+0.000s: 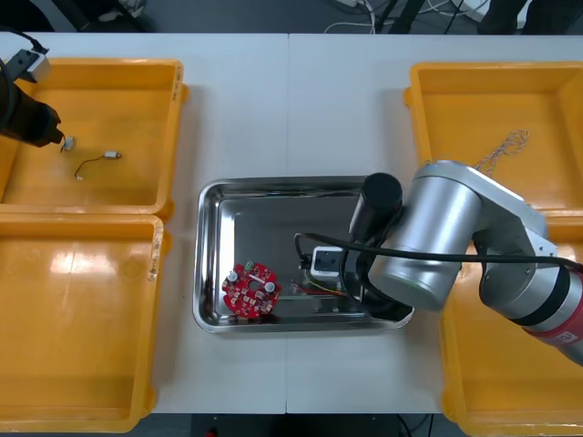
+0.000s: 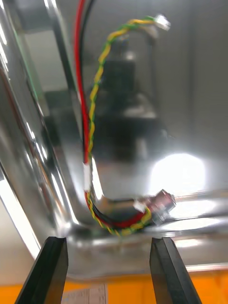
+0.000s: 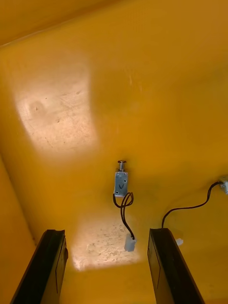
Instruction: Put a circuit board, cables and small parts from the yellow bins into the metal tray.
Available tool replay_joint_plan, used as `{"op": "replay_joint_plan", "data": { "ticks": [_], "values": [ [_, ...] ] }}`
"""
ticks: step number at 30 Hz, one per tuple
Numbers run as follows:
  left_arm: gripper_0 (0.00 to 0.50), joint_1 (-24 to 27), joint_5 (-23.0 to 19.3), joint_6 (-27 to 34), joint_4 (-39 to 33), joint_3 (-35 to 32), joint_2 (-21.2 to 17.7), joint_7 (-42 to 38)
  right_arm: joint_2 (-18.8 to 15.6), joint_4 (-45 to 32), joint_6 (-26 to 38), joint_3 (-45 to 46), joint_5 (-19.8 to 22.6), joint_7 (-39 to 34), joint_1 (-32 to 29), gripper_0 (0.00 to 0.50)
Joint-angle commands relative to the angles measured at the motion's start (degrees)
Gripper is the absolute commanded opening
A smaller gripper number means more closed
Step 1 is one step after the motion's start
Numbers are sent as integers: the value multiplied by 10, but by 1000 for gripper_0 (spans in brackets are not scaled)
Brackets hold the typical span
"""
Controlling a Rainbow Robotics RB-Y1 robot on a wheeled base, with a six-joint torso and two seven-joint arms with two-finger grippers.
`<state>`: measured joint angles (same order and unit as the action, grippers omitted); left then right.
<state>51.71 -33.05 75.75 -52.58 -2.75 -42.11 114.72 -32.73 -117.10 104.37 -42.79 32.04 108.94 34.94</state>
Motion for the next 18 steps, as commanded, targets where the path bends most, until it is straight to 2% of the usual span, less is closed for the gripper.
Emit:
{"op": "replay_joint_plan", "data": {
  "ticks": [1,8,14,18],
  "values": [
    [500,33,-3,-18,9,6,-13,-1,11,-34,44,52,7,-29,31,500],
    [500,34,-8,-45,30,15,2,3,17,-39,56,136,24,-37,55,500],
    [500,34,-11,-58,41,17,12,7,10,-39,56,233,83,-42,65,500],
    [500,34,-18,-83,52,23,19,8,-21,-39,56,288,130,-47,64,500]
  ]
}}
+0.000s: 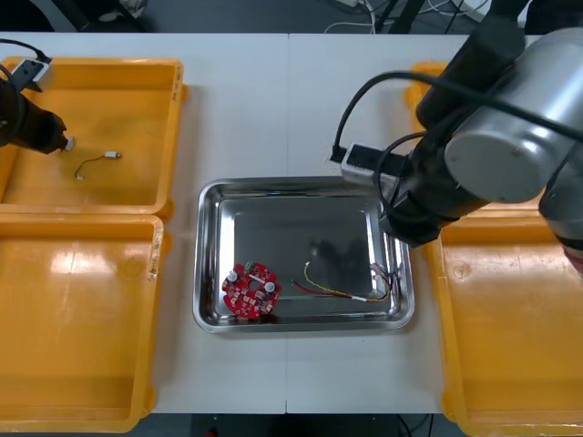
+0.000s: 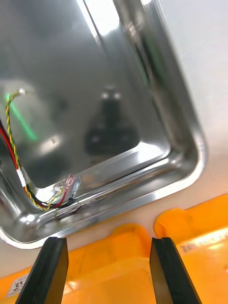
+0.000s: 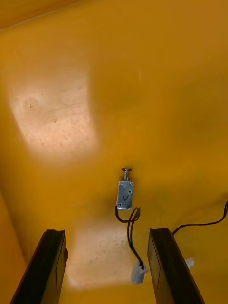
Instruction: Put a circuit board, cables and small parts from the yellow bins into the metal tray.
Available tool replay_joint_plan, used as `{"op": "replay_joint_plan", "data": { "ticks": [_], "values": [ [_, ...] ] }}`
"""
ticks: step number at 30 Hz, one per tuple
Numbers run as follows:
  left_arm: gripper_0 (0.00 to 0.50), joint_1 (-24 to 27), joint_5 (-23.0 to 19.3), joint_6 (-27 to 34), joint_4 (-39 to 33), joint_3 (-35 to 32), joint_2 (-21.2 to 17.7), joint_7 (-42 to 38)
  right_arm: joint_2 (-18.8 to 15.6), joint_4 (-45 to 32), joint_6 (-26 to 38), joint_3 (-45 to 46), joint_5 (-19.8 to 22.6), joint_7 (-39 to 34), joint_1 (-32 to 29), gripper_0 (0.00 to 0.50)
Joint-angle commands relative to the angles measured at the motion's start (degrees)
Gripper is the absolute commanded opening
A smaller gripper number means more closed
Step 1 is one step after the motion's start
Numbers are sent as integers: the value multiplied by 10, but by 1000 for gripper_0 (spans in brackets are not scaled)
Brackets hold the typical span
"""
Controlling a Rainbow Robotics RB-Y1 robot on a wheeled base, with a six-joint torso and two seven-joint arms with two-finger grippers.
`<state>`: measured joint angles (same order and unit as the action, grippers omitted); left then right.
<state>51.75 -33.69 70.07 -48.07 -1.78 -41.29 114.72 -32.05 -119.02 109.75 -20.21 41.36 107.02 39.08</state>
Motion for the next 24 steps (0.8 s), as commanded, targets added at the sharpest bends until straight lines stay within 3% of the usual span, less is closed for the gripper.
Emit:
{"op": "replay_joint_plan", "data": {
  "ticks": [1,6,11,24],
  "values": [
    [500,34,-14,-31,9,17,13,8,-37,-20,3,74,47,-29,22,500],
    [500,34,-18,-42,13,24,16,9,-89,-20,3,120,87,-36,22,500],
    [500,34,-26,-70,27,41,16,10,-141,-12,3,136,99,-50,22,500],
    [500,34,-37,-111,59,53,19,28,-159,97,3,212,93,-58,27,500]
  ]
}}
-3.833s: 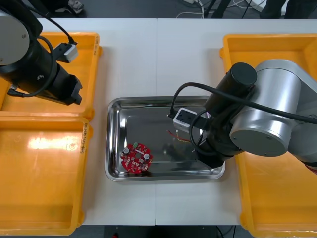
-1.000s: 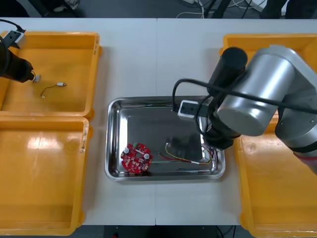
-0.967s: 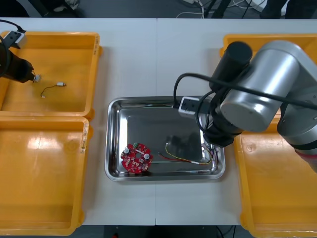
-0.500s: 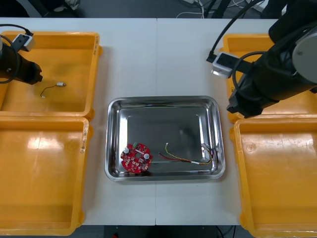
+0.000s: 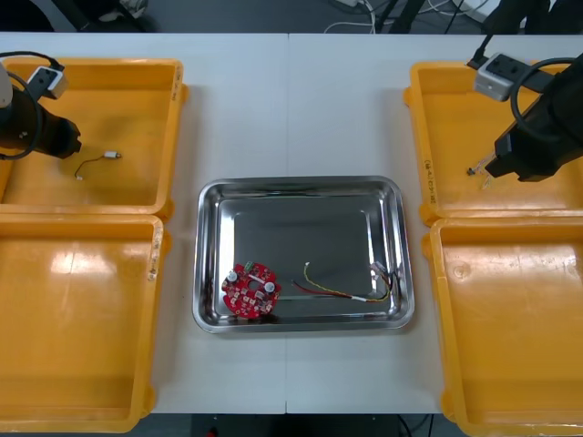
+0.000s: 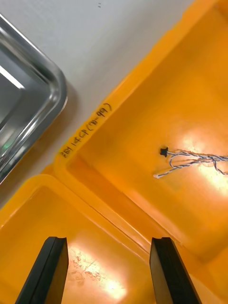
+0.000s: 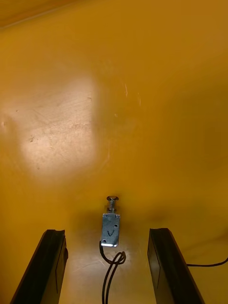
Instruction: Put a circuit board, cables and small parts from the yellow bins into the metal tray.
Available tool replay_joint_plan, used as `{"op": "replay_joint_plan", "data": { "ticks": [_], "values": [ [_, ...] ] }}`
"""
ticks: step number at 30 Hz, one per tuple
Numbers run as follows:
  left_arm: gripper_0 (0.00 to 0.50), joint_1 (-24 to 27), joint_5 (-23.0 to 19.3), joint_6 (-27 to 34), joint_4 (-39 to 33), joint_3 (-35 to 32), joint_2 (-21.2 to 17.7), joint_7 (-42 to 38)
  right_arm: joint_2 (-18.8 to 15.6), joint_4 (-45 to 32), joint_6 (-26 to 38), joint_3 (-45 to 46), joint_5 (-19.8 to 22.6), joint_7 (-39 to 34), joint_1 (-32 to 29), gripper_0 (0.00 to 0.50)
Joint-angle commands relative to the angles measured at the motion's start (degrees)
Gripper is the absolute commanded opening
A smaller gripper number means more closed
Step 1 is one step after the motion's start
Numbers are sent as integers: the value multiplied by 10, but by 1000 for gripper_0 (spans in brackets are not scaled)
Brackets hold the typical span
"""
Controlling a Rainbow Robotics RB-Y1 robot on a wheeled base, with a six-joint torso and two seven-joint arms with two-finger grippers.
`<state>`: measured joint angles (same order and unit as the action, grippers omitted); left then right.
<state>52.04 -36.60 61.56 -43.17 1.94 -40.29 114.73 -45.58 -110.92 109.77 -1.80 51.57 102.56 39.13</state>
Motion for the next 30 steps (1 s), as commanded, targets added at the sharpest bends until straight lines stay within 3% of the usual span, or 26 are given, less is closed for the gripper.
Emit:
{"op": "replay_joint_plan", "data": {
  "ticks": [1,13,15,16,17,30],
  "values": [
    [500,31,-9,-28,12,18,9,28,-26,18,2,29,-13,-13,26,500],
    [500,31,-30,-43,25,27,10,34,-11,101,2,44,-70,-57,52,500],
    [353,30,-32,-43,26,27,9,34,-6,112,2,44,-76,-82,58,500],
    [151,29,-31,-43,25,28,9,34,-2,119,2,44,-82,-97,63,500],
    [2,29,-31,-43,26,27,10,34,1,125,2,44,-88,-112,67,500],
    [0,27,-34,-40,28,26,9,38,30,199,2,44,-142,-242,104,500]
  ]
}}
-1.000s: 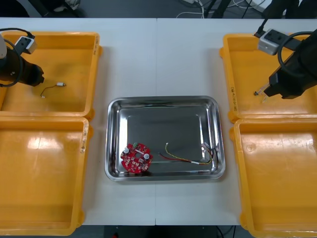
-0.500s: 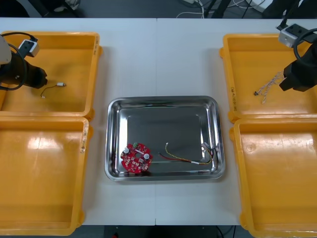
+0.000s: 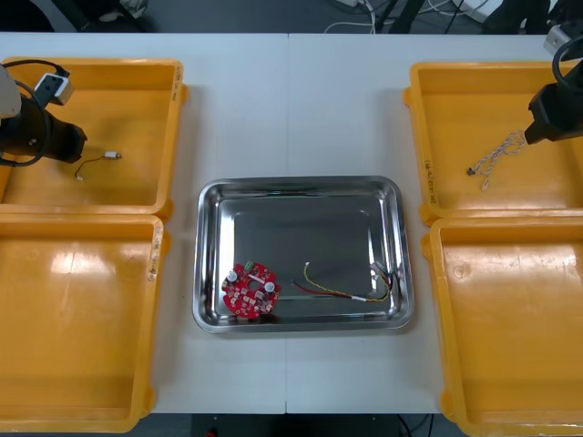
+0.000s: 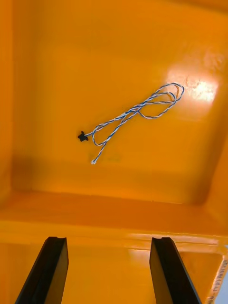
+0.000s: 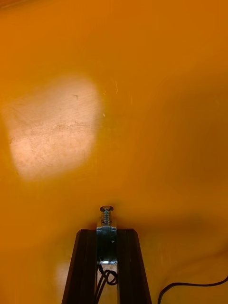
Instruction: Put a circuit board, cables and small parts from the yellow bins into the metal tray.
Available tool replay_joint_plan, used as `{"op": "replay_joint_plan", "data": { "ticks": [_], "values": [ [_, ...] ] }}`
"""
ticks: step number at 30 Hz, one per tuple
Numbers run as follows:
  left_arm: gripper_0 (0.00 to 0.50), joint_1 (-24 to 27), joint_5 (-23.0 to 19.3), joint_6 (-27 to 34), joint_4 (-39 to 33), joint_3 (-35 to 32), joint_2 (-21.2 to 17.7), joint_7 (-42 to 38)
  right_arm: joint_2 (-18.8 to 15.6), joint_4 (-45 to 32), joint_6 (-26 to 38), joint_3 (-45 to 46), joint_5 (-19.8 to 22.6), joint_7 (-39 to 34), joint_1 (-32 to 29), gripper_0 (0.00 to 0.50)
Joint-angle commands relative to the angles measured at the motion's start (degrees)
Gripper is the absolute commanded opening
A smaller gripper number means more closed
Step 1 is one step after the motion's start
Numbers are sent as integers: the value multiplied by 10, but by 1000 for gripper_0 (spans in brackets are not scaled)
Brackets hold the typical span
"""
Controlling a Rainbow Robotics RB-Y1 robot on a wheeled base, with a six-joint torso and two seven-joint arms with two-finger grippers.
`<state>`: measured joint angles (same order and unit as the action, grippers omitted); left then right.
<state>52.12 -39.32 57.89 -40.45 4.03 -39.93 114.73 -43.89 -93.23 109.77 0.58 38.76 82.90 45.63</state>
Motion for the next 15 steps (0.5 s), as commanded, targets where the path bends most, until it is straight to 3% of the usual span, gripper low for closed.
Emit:
{"op": "replay_joint_plan", "data": {
  "ticks": [1,6,15],
  "values": [
    [0,26,-7,0,1,5,5,39,14,25,2,21,-16,-49,41,500],
    [0,26,-1,49,-28,-19,-7,43,26,54,2,21,-46,-58,59,500],
    [0,26,17,167,-120,-60,-31,34,41,117,2,28,-63,-70,69,500]
  ]
}}
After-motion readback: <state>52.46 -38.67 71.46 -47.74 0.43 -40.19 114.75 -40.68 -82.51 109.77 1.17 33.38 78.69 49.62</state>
